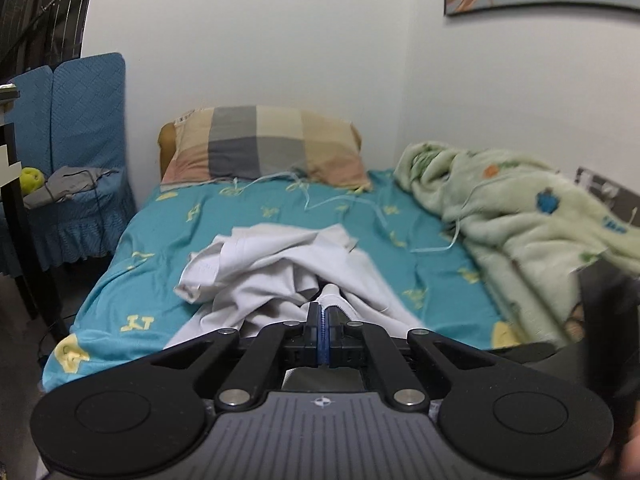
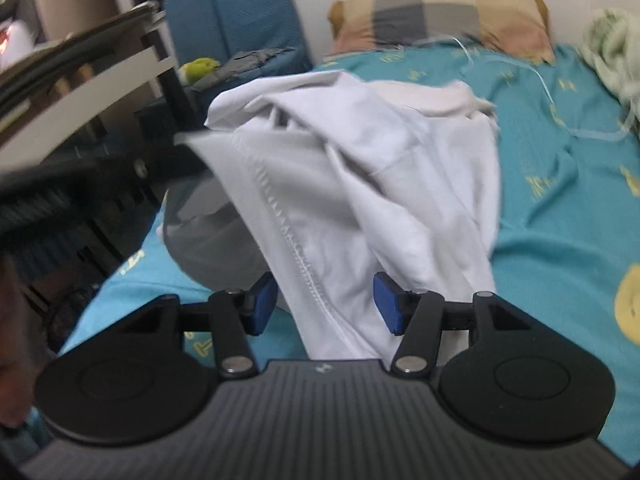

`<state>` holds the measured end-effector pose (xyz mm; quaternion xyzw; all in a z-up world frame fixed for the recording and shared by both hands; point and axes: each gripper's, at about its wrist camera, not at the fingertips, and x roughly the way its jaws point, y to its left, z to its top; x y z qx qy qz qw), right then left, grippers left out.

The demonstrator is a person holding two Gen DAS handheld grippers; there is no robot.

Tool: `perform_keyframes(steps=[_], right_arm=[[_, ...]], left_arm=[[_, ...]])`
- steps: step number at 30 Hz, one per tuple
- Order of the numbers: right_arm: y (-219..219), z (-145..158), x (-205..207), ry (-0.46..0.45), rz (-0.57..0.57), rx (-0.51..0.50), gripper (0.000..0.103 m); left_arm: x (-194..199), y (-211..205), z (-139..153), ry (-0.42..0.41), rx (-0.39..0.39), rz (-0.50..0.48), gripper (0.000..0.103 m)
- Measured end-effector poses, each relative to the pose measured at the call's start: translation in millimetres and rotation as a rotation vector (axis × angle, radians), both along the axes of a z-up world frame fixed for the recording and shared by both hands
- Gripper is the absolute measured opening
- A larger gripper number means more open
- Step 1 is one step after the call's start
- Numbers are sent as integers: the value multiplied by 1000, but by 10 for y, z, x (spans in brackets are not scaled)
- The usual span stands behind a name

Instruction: Fold clothes

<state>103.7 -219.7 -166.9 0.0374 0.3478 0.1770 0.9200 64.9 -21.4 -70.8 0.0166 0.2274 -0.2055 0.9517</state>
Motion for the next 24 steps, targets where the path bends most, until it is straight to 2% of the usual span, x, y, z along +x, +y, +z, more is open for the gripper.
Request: perform_keyframes(steps=[2, 4, 6, 7, 8, 9, 11, 13, 15, 16, 20, 24], right_arm=[[67, -55, -17, -9, -8, -77, 55], [35, -84, -35, 3, -71, -143, 53], [-114, -66, -43, 42, -152, -126, 48], [-206, -43, -50, 53, -192, -107, 38], [-286, -15, -49, 63, -235, -95, 16], [-364, 14, -47, 72, -277, -84, 12], [-505, 80, -44, 69, -337, -26, 11], [-608, 158, -50, 54, -374, 13, 10], [-634, 234, -51, 36, -390, 41, 10], [-645, 267, -45, 31, -395, 59, 10], [-680, 370, -71, 12, -398, 106, 10], [-710, 440, -99, 28, -373, 201, 10]], left_arm=[[-47, 45, 31, -3, -13, 7, 1], [-23, 112, -1, 14, -19, 29, 1], [21, 173, -87, 47, -15, 47, 1], [31, 179, -137, 56, -3, 54, 1], [40, 178, -184, 64, 11, 60, 1], [45, 170, -231, 72, 24, 61, 2], [43, 138, -317, 81, 51, 59, 5], [32, 86, -395, 75, 96, 68, 13], [25, 61, -473, 86, 143, 99, 32], [22, 50, -512, 94, 167, 115, 38], [15, 47, -666, 148, 240, 159, 42], [5, -37, -822, 160, 374, 201, 46]])
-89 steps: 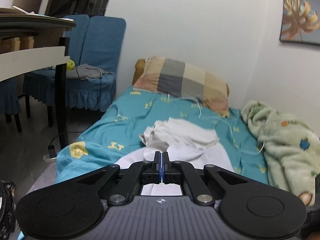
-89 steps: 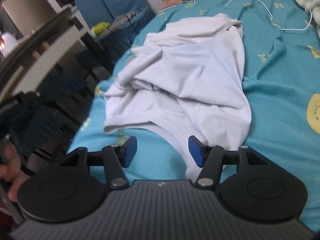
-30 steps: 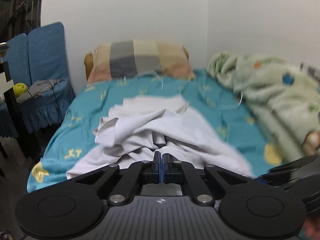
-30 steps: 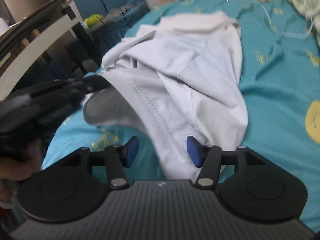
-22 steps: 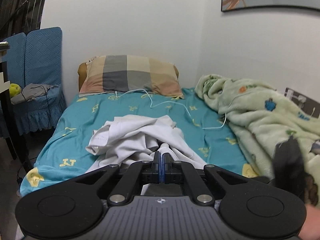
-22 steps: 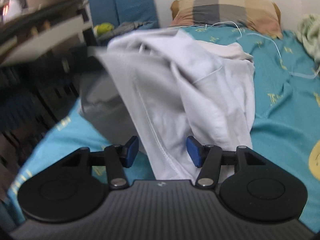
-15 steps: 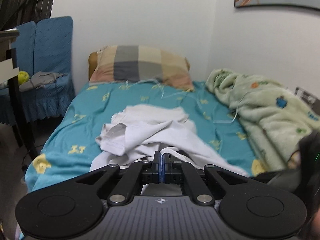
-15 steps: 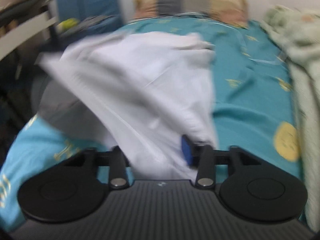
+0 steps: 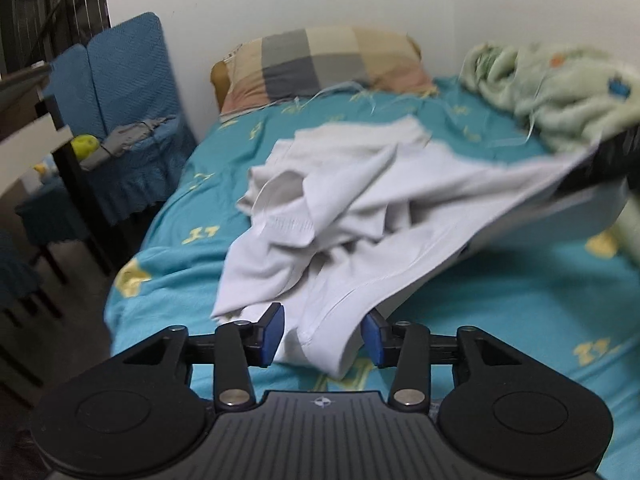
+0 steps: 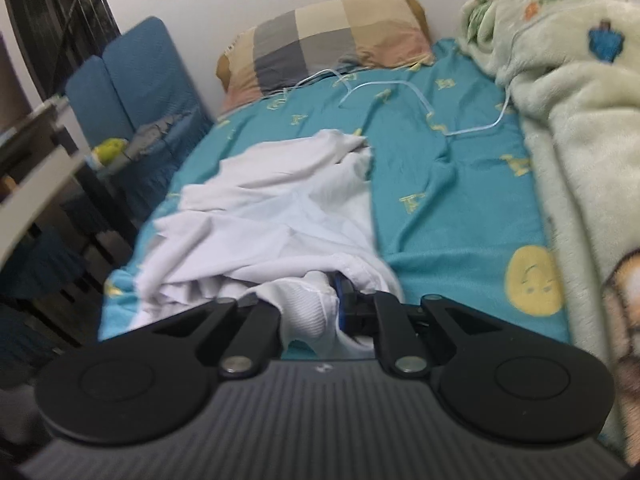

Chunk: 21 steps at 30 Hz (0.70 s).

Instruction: Fold clothes

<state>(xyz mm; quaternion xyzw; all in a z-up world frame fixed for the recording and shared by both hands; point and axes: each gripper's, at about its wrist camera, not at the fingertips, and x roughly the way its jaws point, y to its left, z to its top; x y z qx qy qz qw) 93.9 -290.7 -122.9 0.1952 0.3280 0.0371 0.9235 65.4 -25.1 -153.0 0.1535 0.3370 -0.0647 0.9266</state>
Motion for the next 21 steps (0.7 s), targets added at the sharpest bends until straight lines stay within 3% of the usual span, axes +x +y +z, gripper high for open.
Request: perform_keyframes(steps=[4, 9, 11, 16, 21], right_arm=[[-38, 92, -76, -44, -12, 7, 10], [-118, 94, -84, -47, -18, -23, 10], [-151, -2, -50, 20, -20, -39, 12], [-327, -341, -6, 224, -41, 50, 16], [-392, -442, -149, 282, -82, 189, 17]], left_arm=[[5, 12, -99, 24, 76, 84, 50], [43, 215, 21, -9, -17, 239, 54], [54, 294, 79, -16, -71, 288, 53], [93, 345, 147, -13, -151, 323, 52], [138, 315, 89, 25, -178, 306, 49]])
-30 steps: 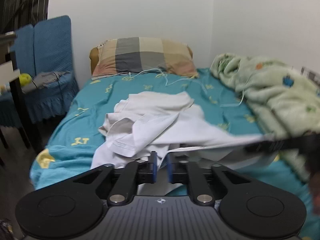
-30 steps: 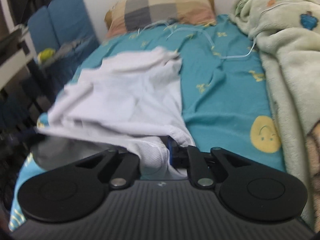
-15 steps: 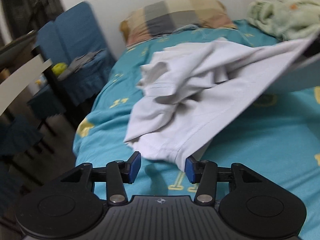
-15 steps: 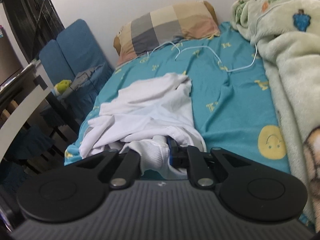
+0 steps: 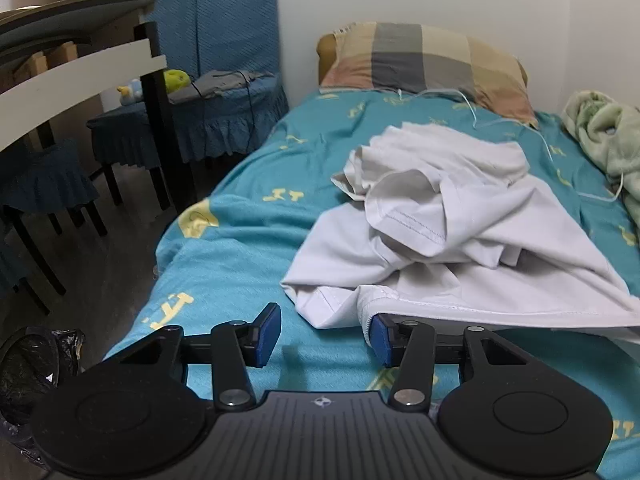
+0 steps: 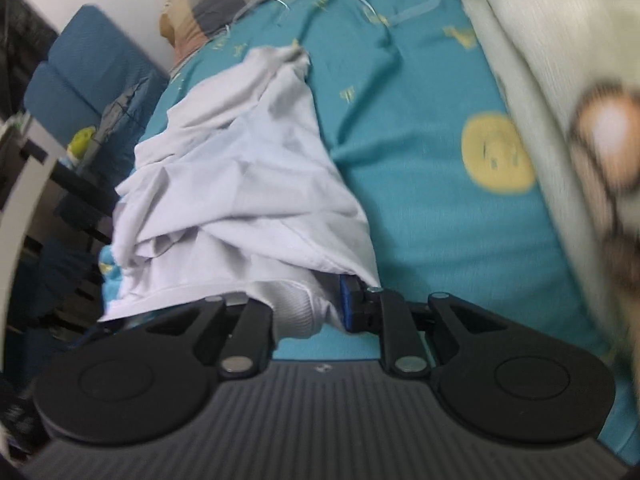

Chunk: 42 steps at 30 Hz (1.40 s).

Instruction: Fold clothes

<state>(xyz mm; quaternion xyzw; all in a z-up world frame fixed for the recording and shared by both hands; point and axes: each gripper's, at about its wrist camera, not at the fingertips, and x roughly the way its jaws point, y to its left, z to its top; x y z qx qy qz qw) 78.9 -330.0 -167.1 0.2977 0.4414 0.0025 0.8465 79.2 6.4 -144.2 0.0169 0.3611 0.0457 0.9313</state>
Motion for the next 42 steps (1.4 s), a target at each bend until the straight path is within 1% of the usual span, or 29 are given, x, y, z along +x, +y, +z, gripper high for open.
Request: perform_keyframes(steps=[2, 5, 7, 9, 10, 12, 13, 16, 18, 19, 21, 24, 26, 28, 29, 30, 31, 32, 34, 35, 37, 38, 40, 42], right_arm=[[27, 23, -54, -18, -18, 15, 17], [54, 100, -94, -75, -50, 2, 20], [67, 117, -92, -87, -48, -24, 19], [57, 102, -83, -86, -61, -35, 19], [59, 95, -74, -85, -65, -44, 17], [66, 91, -62, -89, -69, -64, 14], [78, 111, -67, -107, -68, -69, 12], [141, 297, -123, -222, -47, -75, 11], [185, 434, -161, -297, -31, -86, 11], [196, 476, -174, -317, -27, -92, 11], [199, 505, -176, -324, -23, -96, 11], [188, 488, -167, -313, -21, -83, 11], [203, 503, -161, -321, -17, -76, 11], [244, 535, -154, -341, -13, -92, 11], [253, 541, -153, -345, -15, -103, 11], [258, 545, -153, -348, -17, -115, 11], [263, 550, -152, -351, -20, -127, 11], [259, 536, -145, -344, -24, -141, 11], [244, 478, -109, -314, -34, -160, 11], [232, 441, -95, -297, -39, -171, 11], [221, 369, -56, -258, -44, -202, 11], [206, 328, -42, -238, -46, -208, 11], [184, 252, -23, -207, -49, -212, 11], [212, 243, -34, -212, -48, -234, 11]], left_arm=[[29, -11, -50, 26, -15, -13, 47], [85, -44, -143, 69, -46, -18, 47], [139, -52, -219, 97, -62, -9, 48], [175, -65, -273, 108, -71, 5, 48], [183, -87, -288, 107, -65, 7, 51], [185, -144, -299, 101, -45, 5, 52], [178, -174, -295, 98, -34, 0, 53], [157, -245, -266, 84, -20, -31, 55], [115, -275, -216, 56, -17, -55, 55], [94, -286, -188, 38, -16, -66, 56], [63, -318, -141, 3, -12, -90, 56], [55, -402, -151, -17, 22, -119, 56], [43, -446, -170, -47, 70, -114, 56], [63, -456, -207, -46, 120, -93, 56], [82, -436, -235, -34, 132, -76, 55], [106, -393, -261, -16, 125, -53, 54], [126, -331, -277, -3, 103, -26, 51], [143, -266, -290, 8, 79, 1, 50], [161, -156, -279, 12, 19, 35, 41], [156, -132, -257, 4, 3, 41, 38], [140, -109, -204, -19, -15, 43, 26], [125, -112, -171, -34, -19, 42, 23], [96, -125, -94, -68, -27, 37, 11], [62, -140, 2, -108, -32, 33, 7]])
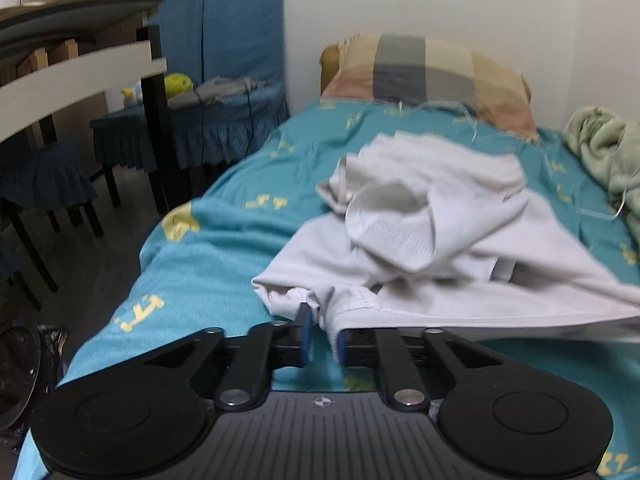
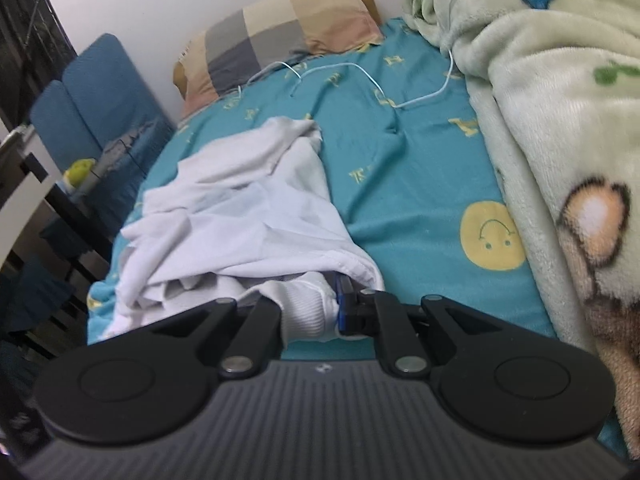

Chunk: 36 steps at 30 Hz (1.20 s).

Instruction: Fold clothes

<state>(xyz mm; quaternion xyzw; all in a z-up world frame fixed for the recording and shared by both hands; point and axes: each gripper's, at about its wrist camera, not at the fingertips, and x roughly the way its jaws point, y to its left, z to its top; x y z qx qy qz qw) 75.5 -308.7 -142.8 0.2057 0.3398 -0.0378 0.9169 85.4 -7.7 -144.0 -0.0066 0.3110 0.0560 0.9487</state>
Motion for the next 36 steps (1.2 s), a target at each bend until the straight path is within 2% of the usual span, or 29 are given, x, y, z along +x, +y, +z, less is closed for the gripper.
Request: perform_keyframes(steps=[5, 8, 10, 16, 23, 26, 29, 32, 36], right_arm=[[74, 195, -66, -87, 0, -13, 11], [187, 506, -149, -165, 17, -40, 11], [268, 777, -258, -260, 32, -64, 11], [392, 1819, -569, -511, 72, -82, 9], [370, 3291, -1095, -749, 66, -130, 8], [342, 3864, -1453, -833, 56, -134, 8], [312, 4312, -1827, -856, 67, -130, 8], [303, 4569, -2213, -890, 82, -137, 8], [410, 4774, -2685, -961, 87, -228, 8]], left_arm=[[-233, 43, 463, -163, -35, 15, 4], [-395, 120, 882, -260, -51, 10, 3], [-475, 201, 1207, -310, -85, 12, 2], [-845, 420, 2467, -546, -145, 4, 2], [-1504, 461, 4090, -814, -114, -100, 2], [-1862, 482, 4648, -863, -136, -150, 2], [-2252, 500, 5053, -885, -155, -192, 2], [-2691, 565, 5293, -908, -197, -220, 2], [-3191, 664, 5493, -945, -205, -212, 2]])
